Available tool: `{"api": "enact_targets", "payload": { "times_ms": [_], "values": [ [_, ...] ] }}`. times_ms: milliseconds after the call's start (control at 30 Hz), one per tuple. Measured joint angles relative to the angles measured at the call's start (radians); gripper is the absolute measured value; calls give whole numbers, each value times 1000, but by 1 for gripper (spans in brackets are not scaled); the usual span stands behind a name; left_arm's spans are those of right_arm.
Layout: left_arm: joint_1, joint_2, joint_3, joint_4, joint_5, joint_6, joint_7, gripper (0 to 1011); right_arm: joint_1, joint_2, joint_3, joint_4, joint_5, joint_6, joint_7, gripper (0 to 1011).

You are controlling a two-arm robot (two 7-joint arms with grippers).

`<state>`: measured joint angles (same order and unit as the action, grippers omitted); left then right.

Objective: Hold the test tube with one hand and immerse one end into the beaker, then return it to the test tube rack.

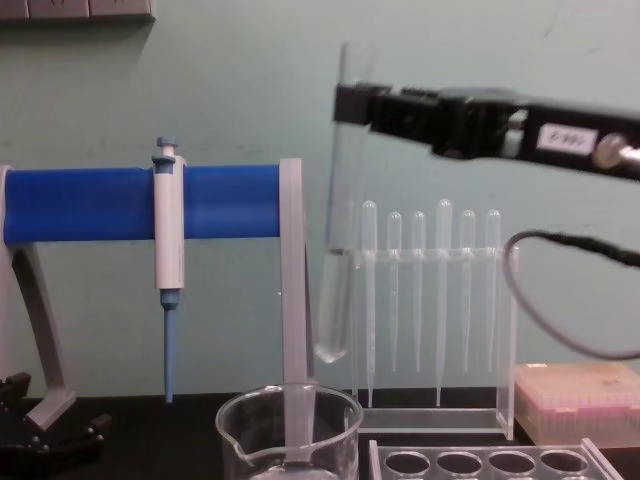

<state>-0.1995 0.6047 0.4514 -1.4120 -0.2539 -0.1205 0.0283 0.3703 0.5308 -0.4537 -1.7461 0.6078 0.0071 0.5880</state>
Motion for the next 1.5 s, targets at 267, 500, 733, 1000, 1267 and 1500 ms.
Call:
{"api": "enact_targets", "payload": {
  "times_ms": [267, 500, 733, 1000, 1267, 1500],
  "values": [
    [0, 0, 0, 0, 0, 0, 0, 1000, -63, 88, 57, -41, 54, -30, 21, 244],
    [0, 0, 0, 0, 0, 0, 0, 1000, -121, 137, 97, -32, 72, -69, 32, 244],
    [0, 0, 0, 0, 0, 0, 0, 1000, -155, 155, 120, 4, 77, -99, 45, 244],
    [0, 0, 0, 0, 0, 0, 0, 1000, -162, 142, 107, 41, 68, -101, 49, 244],
    [0, 0, 0, 0, 0, 0, 0, 1000, -160, 121, 87, 73, 46, -100, 49, 244],
    [0, 0, 0, 0, 0, 0, 0, 1000, -156, 103, 76, 101, 27, -100, 44, 244]
  ]
}}
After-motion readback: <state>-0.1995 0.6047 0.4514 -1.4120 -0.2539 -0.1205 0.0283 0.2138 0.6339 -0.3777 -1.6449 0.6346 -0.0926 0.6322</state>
